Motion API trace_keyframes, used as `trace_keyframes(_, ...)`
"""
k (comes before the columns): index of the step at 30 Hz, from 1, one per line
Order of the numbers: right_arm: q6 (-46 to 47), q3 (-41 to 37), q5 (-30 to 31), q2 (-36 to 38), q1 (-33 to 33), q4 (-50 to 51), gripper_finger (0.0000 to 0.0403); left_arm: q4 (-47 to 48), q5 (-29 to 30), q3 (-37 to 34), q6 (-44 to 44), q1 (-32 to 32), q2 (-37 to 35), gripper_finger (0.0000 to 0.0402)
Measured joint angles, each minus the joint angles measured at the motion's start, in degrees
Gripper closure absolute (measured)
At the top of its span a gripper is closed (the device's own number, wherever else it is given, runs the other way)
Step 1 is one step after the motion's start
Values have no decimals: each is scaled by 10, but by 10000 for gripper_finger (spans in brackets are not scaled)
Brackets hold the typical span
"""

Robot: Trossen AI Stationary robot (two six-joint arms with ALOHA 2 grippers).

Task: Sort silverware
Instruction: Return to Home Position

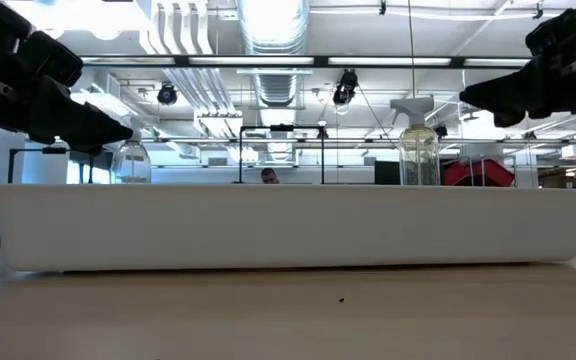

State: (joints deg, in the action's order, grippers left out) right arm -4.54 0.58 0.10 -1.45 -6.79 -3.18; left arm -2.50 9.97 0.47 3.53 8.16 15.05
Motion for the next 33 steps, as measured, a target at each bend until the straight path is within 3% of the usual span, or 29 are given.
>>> trace_keyframes(17, 0, 0, 0, -2, 0, -1, 366, 0, 0, 0, 0, 0, 12, 269)
trace_keyframes(33, 0, 0, 0, -2, 0, -1, 337, -1, 0, 0, 0, 0, 17, 269)
